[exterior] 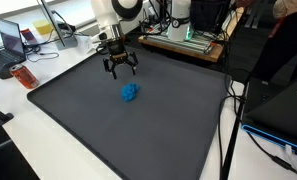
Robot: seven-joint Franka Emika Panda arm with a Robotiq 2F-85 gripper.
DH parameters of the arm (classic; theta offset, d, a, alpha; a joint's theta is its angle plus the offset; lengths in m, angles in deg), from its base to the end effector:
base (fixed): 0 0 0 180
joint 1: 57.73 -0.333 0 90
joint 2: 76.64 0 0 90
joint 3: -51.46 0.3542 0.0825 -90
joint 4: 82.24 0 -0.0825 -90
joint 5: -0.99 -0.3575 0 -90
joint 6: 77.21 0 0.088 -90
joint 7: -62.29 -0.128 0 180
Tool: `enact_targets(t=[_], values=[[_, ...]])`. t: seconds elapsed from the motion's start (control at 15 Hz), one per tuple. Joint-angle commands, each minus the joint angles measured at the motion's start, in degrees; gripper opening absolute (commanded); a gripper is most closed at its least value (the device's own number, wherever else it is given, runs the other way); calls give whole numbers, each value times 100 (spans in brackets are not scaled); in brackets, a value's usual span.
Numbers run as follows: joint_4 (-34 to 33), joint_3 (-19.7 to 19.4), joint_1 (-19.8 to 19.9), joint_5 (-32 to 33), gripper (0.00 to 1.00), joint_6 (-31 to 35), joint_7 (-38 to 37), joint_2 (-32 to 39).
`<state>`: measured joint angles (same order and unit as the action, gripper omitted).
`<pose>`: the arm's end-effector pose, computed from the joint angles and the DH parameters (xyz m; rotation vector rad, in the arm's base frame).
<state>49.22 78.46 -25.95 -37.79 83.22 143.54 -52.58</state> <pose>0.5338 -0.0696 0.2272 -2.6771 -0.9072 -0.5037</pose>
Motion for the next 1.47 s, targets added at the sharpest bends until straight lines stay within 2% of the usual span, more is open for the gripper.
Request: enact_targets(t=[0.0,0.4,0.47,0.6,0.73,1.07,1.4], values=[[-65,544,740,-619,100,-248,1129,160],[17,1032,1478,-1019,100,-440,2308,350],[-40,638,1091,-1424,100,-613,2612,257],[-44,398,871,-1794,100,-620,2984,220],[-85,7,485,-2045,100,-822,3179,155],[-267,-1123,-817,-2155,100,-1149,3013,21],[-416,-1768,-1650,-1950,100,-1222,2728,-123]])
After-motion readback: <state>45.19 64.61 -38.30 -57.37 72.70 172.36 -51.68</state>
